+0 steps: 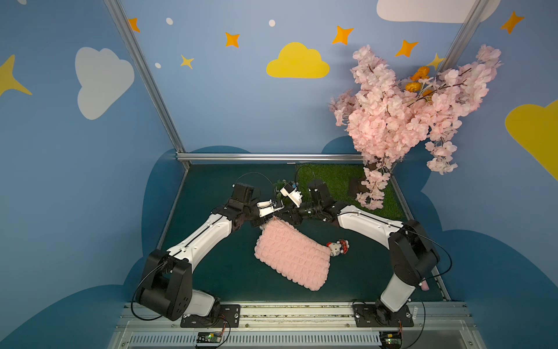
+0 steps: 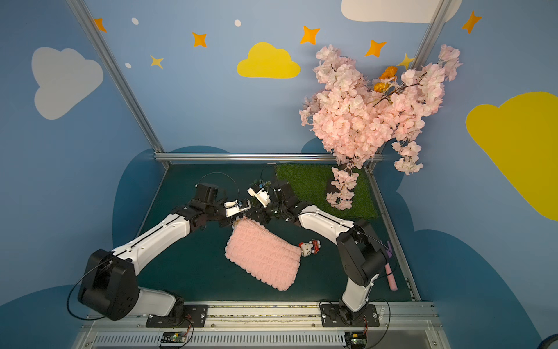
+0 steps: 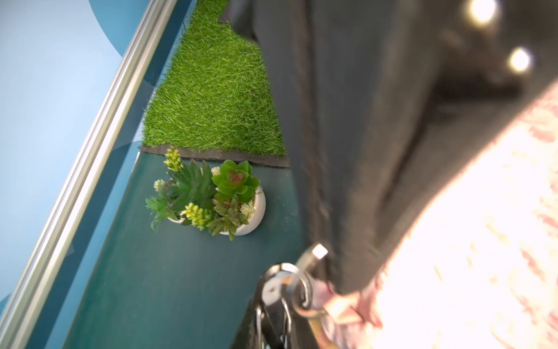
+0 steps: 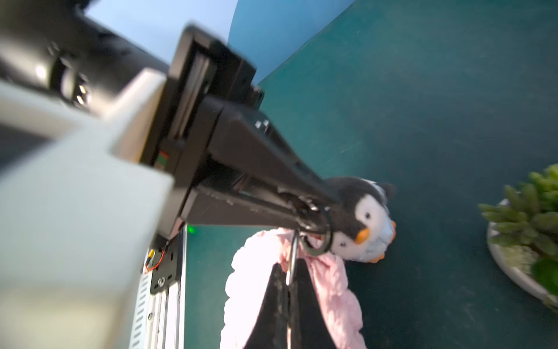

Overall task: Remove the decoration from the bag
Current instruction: Remove the decoration item from the bag.

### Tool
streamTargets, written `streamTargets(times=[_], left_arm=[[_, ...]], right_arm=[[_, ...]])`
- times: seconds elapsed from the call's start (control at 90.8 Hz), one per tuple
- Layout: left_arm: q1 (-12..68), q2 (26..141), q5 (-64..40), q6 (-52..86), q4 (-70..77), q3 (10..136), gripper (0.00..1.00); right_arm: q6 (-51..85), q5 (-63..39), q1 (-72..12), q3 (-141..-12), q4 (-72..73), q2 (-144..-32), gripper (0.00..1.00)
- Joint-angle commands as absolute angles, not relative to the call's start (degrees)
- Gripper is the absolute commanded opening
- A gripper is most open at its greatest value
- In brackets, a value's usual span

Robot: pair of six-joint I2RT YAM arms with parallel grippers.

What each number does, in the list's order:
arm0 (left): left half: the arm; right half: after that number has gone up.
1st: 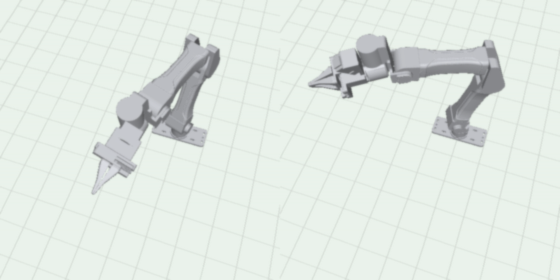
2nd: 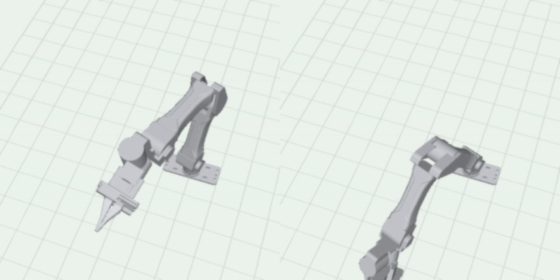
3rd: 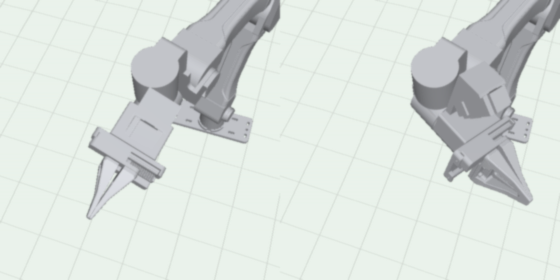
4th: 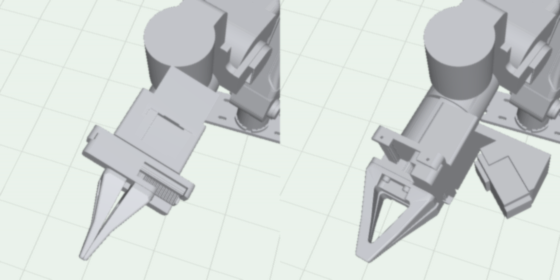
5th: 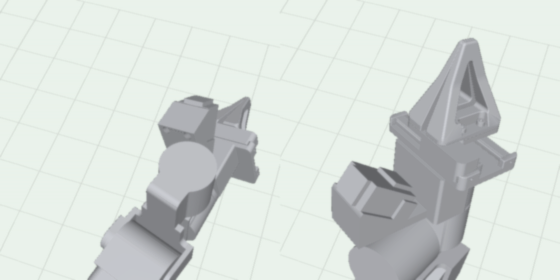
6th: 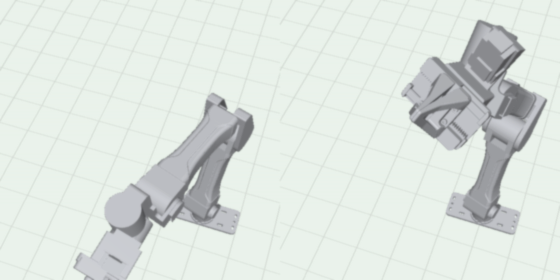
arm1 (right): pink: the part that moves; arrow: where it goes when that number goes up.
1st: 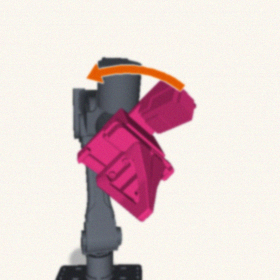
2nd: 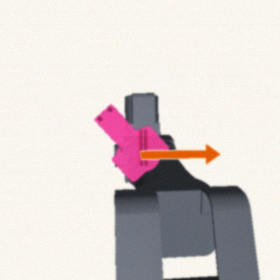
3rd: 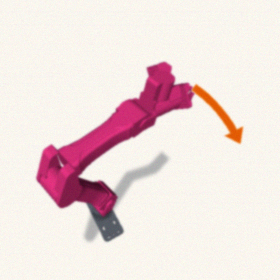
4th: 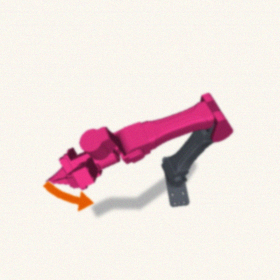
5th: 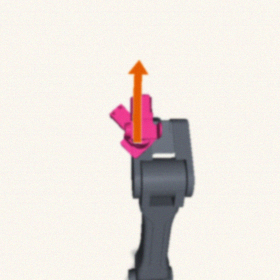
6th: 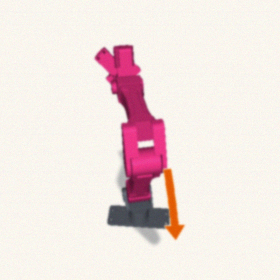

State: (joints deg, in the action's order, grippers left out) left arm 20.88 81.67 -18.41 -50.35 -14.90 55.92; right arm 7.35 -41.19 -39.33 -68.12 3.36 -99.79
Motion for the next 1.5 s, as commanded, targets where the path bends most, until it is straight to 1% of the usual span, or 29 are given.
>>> streamTargets(times=[0.0, 0.154, 0.242, 0.418, 0.485, 0.551, 0.617, 0.705, 0.782, 0.848, 0.925, 1.112, 1.266, 1.399, 1.487], left_arm=[[20.41, 80.95, -19.57, -48.84, -14.54, 55.2, 0.17], [19.96, 82.05, -20.53, -47.04, -13.38, 55.0, 0.17], [19.94, 82.99, -20.57, -47.02, -13.27, 55.27, 0.17], [19.82, 83.97, -20.88, -47.16, -13.39, 55.67, 0.18], [19.77, 84.26, -20.75, -47.31, -13.55, 55.79, 0.19], [19.77, 84.54, -20.69, -47.65, -13.82, 55.89, 0.19], [19.78, 84.52, -20.72, -47.78, -14.11, 56.05, 0.21], [19.77, 84.56, -20.73, -48.32, -14.66, 56.16, 0.25], [19.77, 84.47, -20.88, -48.72, -15.21, 56.16, 0.27], [19.78, 84.41, -21.07, -48.86, -15.52, 56.24, 0.31], [19.78, 84.38, -21.08, -49.11, -15.78, 56.25, 0.33], [19.82, 84.55, -19.94, -49.57, -16.86, 56.25, 0.33], [19.53, 84.55, -18.15, -49.35, -16.93, 55.99, 0.35], [18.65, 84.35, -17.11, -47.32, -17.21, 56.95, 0.45], [17.6, 84.36, -17.25, -46.02, -17.24, 57.45, 0.47]], right_arm=[[9.4, -40.27, -38.65, -67.9, 7.02, -97.89, 0.0], [7.67, -38.47, -38.49, -71.1, -0.11, -100.05, 0.0], [7.82, -36.59, -37.99, -71.56, -2.14, -100.33, 0.0], [7.15, -36.54, -38.01, -73.6, -5.65, -101.98, 0.0], [7.21, -35.74, -38.21, -74.29, -6.41, -102.73, 0.0], [7.13, -35.19, -38.23, -74.71, -6.77, -103.35, 0.04], [7.01, -34.9, -38.19, -75.42, -7.31, -103.95, 0.11], [6.82, -35.04, -38.31, -76.16, -7.62, -104.61, 0.13], [6.66, -35.18, -38.54, -76.77, -8.05, -105.37, 0.18], [6.58, -35.11, -38.67, -77.22, -8.44, -105.84, 0.19], [6.4, -35.19, -38.84, -77.55, -8.84, -106.28, 0.21], [5.52, -35.07, -39.11, -78.59, -10.66, -107.2, 0.21], [4.75, -31.96, -39.12, -79.72, -12.53, -107.66, 0.22], [4.13, -29.32, -38.85, -81.13, -13.82, -107.25, 0.3], [3.52, -27.93, -38.64, -81.87, -15.32, -107.14, 0.34]])
